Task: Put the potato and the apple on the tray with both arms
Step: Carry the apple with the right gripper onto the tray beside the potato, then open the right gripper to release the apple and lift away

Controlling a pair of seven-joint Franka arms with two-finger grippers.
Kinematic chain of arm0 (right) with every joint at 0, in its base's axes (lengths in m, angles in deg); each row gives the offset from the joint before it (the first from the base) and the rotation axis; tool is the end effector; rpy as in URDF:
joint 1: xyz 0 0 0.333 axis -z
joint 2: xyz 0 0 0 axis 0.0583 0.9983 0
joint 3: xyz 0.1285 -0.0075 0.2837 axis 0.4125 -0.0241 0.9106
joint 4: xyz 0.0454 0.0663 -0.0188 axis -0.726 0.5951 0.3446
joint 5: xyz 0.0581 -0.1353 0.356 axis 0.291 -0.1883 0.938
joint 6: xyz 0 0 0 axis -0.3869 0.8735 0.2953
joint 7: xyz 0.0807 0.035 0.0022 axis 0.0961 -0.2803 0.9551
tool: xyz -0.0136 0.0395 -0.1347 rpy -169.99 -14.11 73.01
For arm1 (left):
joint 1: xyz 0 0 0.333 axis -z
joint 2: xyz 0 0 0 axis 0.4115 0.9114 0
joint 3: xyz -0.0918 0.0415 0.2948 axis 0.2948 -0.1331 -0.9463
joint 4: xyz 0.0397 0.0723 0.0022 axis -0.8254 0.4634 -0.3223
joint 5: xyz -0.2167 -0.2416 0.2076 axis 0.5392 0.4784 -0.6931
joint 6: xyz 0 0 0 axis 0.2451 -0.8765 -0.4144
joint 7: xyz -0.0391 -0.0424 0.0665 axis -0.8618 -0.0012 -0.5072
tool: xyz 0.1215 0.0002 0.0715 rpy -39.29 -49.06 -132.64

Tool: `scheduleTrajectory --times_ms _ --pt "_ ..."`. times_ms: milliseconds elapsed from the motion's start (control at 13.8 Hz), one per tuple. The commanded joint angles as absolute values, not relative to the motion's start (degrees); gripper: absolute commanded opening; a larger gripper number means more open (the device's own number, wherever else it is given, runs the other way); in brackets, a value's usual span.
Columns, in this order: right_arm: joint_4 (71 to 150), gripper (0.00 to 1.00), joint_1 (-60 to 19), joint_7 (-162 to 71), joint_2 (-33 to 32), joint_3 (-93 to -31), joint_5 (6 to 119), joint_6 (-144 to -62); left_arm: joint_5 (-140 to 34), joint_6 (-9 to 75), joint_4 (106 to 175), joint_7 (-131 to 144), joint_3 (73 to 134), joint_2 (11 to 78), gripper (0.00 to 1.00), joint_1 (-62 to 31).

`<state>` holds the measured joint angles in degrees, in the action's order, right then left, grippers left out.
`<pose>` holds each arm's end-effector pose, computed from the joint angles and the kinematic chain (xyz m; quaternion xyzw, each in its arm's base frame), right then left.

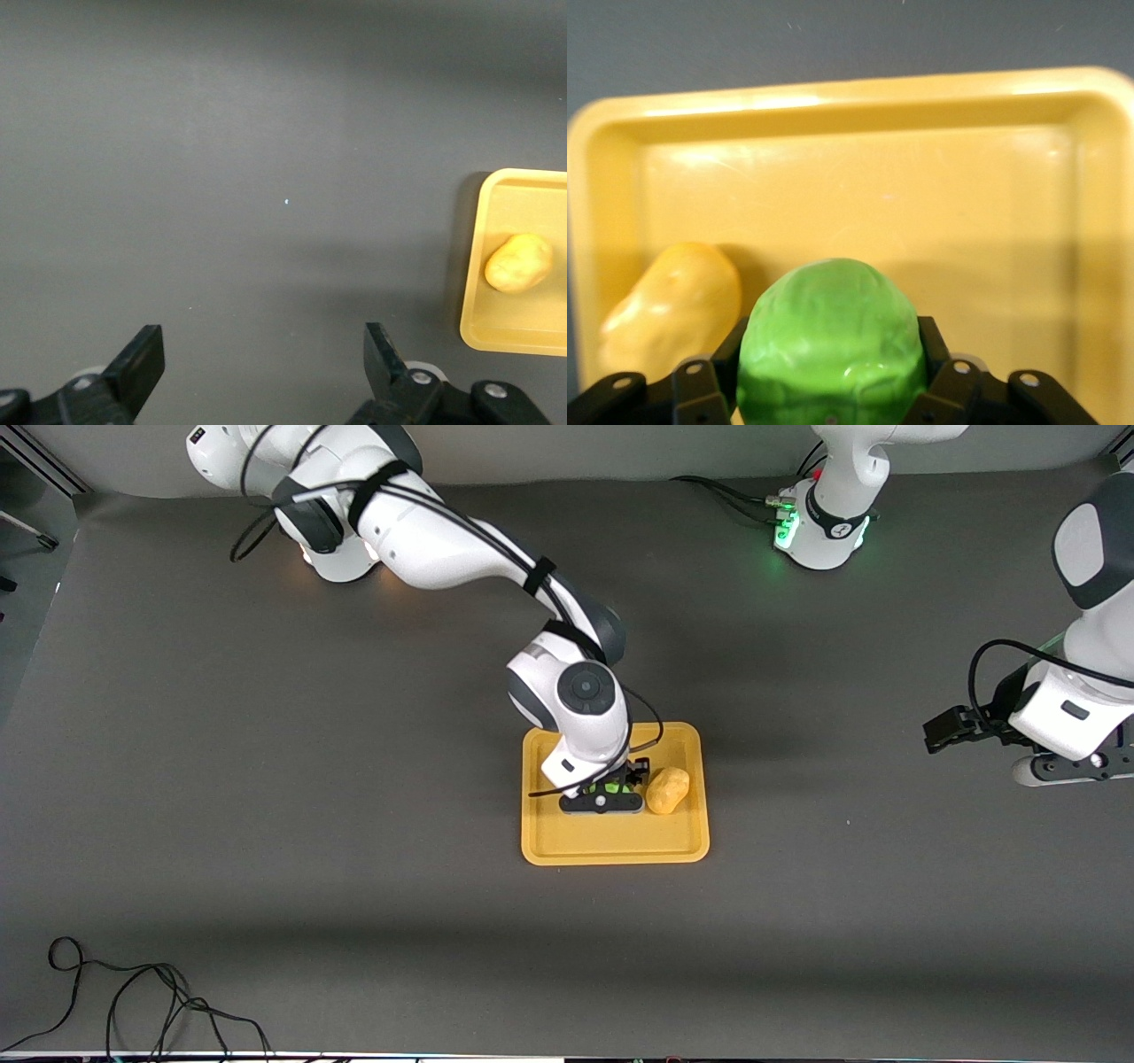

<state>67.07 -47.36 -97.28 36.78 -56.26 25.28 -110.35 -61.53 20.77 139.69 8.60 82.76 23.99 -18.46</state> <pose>0.5663 0.5500 0.1868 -0.9982 0.0214 -0.0387 0.0395 0.5840 -0.0350 0.4886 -0.9989 -0.0456 -0.0066 0.0002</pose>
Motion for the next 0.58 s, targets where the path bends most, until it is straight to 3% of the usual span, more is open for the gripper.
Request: scheduleTrajectory --times_ms 0,507 --pt "64.1 0.47 -47.5 -98.5 39.5 -56.9 24.8 -111.4 -60.0 20.5 139.6 7.8 83.0 23.4 1.0 -17.5" --pt "65.5 0.47 -46.7 -98.0 40.1 -57.7 23.7 -111.5 -59.9 20.4 138.3 7.8 83.8 24.5 1.0 -17.6"
